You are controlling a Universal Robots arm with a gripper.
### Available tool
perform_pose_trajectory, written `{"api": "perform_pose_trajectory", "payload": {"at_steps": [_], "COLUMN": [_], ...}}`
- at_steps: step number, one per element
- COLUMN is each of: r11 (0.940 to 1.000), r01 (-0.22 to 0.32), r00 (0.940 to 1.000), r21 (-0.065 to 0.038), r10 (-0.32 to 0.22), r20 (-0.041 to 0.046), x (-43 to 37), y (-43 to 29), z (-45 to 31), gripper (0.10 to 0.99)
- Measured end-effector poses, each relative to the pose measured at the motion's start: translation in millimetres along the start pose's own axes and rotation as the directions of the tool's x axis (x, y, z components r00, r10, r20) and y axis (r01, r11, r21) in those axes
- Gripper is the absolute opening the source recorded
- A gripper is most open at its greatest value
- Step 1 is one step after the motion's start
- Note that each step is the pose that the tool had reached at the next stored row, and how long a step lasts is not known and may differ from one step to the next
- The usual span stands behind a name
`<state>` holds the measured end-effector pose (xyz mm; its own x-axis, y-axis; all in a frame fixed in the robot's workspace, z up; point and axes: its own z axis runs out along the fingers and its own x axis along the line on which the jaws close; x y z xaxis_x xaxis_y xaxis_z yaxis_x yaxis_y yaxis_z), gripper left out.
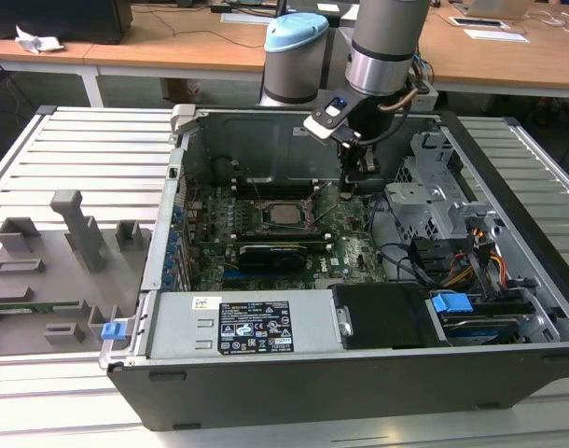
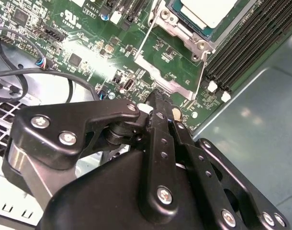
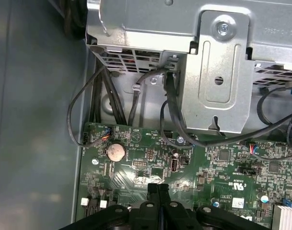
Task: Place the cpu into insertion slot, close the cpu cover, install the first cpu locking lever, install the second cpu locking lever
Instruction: 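Close the cpu cover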
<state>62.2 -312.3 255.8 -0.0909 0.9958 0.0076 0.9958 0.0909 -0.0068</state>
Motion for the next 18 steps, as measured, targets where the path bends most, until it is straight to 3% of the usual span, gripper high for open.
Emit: {"api": "perform_pose_trajectory", "payload": {"at_steps": [8,18], "r11": [1.0000,1.0000], "r01": [0.000,0.000], "r00": [1.0000,1.0000], "r21": [0.001,0.001], "r10": [0.000,0.000], "r20": [-0.0002,-0.0002], "x": [-2.0,-1.6], "y": [-1.2,-9.0], "z": [2.3,2.4], "gripper": [0.106,0.106]}}
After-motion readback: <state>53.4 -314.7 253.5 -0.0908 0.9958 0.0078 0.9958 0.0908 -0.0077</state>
